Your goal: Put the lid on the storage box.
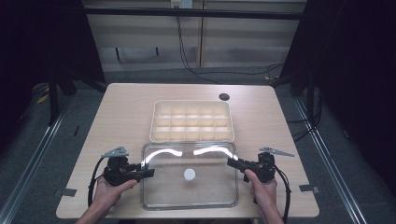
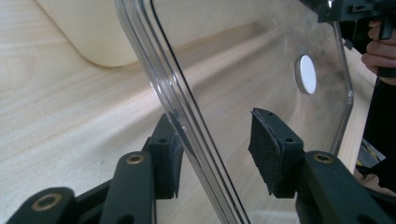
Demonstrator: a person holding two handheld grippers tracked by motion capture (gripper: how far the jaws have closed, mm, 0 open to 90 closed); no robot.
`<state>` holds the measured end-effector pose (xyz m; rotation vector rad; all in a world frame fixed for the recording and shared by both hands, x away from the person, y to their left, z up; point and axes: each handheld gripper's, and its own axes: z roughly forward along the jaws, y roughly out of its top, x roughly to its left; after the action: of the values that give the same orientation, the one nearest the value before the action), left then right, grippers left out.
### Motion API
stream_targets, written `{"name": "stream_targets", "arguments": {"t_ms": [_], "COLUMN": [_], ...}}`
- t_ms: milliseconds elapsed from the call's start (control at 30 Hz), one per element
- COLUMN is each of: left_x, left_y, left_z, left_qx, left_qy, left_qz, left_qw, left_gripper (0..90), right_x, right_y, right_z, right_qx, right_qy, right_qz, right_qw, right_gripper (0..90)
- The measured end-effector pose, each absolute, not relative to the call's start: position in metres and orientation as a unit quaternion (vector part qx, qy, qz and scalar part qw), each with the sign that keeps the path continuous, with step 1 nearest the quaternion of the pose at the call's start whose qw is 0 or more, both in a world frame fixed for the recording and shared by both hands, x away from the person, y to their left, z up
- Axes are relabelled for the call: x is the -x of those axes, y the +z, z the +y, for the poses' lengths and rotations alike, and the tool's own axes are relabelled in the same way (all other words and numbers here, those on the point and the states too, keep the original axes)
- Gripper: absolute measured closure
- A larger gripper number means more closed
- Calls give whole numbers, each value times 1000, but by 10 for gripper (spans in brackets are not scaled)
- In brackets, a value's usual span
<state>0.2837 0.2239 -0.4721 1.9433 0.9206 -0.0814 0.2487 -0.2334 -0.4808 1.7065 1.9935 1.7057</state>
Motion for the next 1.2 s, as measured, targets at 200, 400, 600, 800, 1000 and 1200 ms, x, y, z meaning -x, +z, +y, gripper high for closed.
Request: {"name": "stream_targets", "arguments": {"t_ms": [200, 400, 600, 800, 1000, 1200], "left_x": [-283, -281, -280, -279, -279, -282], "left_y": [-468, -462, -457, -449, -445, -437], "left_z": [225, 228, 229, 234, 234, 233], "left_qx": [-796, -791, -787, -783, -783, -779], "left_qy": [-30, -28, -25, -15, -11, -7], "left_qz": [368, 360, 363, 352, 352, 354], "left_qw": [479, 494, 499, 514, 512, 517], "left_gripper": [591, 629, 650, 693, 703, 703], "right_x": [-245, -244, -242, -239, -238, -239], "right_y": [-476, -470, -464, -455, -449, -439], "right_z": [-233, -233, -233, -235, -233, -231], "right_qx": [-545, -543, -540, -526, -519, -509], "right_qy": [543, 549, 552, 574, 569, 565], "right_qz": [638, 635, 635, 627, 638, 647], "right_qw": [14, 18, 25, 21, 36, 55], "right_gripper": [673, 678, 683, 705, 702, 694]}}
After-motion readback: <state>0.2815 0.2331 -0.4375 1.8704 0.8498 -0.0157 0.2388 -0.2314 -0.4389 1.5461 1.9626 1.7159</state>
